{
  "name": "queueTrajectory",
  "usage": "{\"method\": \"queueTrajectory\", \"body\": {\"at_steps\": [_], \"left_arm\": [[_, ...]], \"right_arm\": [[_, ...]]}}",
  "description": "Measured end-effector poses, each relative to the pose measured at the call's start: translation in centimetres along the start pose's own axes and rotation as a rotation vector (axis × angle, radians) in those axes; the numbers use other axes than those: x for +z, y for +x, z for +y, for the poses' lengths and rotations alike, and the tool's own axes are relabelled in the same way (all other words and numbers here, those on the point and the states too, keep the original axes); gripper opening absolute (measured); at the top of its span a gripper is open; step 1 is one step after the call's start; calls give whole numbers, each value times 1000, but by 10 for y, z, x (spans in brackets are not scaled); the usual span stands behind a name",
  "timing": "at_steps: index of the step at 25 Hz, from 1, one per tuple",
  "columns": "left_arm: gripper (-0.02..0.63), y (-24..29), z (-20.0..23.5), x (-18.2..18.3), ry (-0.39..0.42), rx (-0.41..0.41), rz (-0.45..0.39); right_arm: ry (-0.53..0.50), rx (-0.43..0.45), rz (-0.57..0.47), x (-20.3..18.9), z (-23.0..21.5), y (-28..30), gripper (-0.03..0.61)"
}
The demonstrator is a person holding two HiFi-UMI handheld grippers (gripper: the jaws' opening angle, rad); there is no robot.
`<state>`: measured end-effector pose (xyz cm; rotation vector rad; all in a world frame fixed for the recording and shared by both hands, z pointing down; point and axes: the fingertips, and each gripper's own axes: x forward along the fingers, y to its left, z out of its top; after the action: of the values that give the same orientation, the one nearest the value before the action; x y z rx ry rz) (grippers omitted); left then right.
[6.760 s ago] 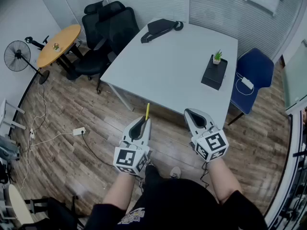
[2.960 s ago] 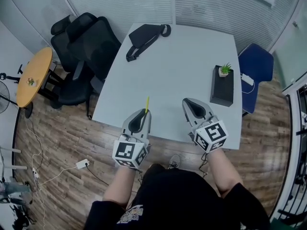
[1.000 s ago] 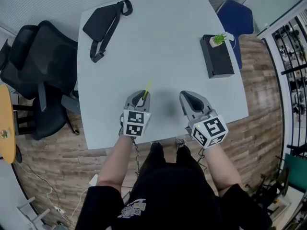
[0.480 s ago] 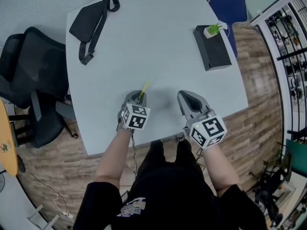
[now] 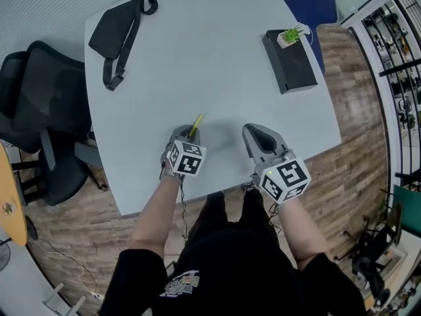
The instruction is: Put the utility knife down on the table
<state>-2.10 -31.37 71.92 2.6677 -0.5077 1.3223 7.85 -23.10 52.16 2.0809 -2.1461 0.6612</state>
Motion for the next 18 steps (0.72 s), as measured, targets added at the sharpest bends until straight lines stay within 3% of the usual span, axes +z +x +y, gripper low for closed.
{"method": "queueTrajectory", "body": {"at_steps": [9, 18], "left_arm": [[55, 3, -2, -4, -9, -12, 12], [115, -6, 1, -5, -31, -1, 0]], "right_arm": [[19, 1, 1, -2, -6, -2, 11], [30, 18, -9, 4, -11, -2, 11]]}}
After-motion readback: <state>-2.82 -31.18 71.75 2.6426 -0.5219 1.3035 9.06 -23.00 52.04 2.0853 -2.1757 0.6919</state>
